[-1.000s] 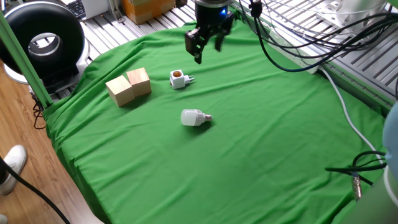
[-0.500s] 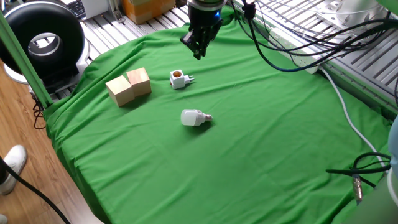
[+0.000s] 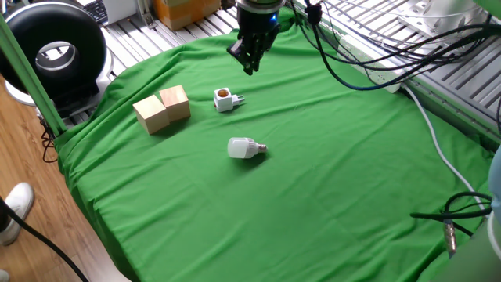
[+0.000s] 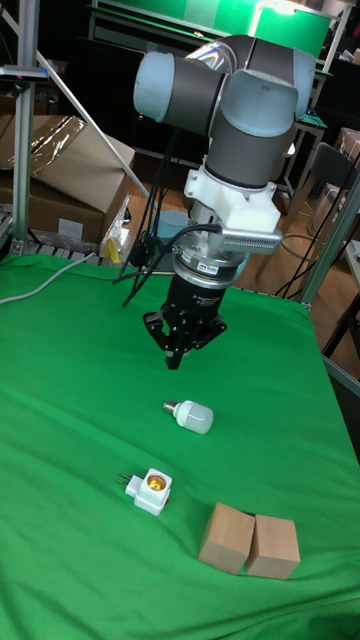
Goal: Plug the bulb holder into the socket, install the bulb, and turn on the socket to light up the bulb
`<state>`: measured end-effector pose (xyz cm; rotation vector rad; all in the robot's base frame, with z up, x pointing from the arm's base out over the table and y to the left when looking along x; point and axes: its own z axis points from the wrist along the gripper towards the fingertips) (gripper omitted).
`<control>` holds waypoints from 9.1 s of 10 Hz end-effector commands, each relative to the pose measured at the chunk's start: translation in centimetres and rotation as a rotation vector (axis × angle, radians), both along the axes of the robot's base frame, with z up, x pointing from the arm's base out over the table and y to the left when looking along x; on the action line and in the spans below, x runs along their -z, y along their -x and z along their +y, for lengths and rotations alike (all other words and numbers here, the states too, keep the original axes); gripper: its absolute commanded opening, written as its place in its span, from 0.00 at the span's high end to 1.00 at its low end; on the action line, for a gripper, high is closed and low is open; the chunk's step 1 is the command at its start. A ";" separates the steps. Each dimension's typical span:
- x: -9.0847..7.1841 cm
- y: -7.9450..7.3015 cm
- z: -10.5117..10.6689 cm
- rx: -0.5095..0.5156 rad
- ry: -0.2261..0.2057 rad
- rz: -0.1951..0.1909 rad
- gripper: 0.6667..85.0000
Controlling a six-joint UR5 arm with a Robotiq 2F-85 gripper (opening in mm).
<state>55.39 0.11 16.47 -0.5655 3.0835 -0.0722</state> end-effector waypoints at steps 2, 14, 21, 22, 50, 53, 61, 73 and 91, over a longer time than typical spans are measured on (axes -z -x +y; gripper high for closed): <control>-0.2 -2.0 -2.2 -0.093 0.088 -0.068 1.00; 0.7 -2.8 0.9 -0.230 -0.003 -0.089 1.00; 1.0 -2.5 1.5 -0.235 -0.018 -0.080 1.00; 1.0 -1.9 1.6 -0.223 -0.026 -0.056 1.00; 13.1 -12.6 4.8 -0.770 -0.063 0.028 0.25; 14.2 -12.8 3.7 -0.785 -0.027 0.028 0.25; 16.2 -12.2 2.5 -0.808 -0.015 0.030 0.25; 17.0 -11.1 2.7 -0.787 -0.029 0.063 0.33; 13.1 -11.1 2.0 -0.774 -0.043 -0.006 1.00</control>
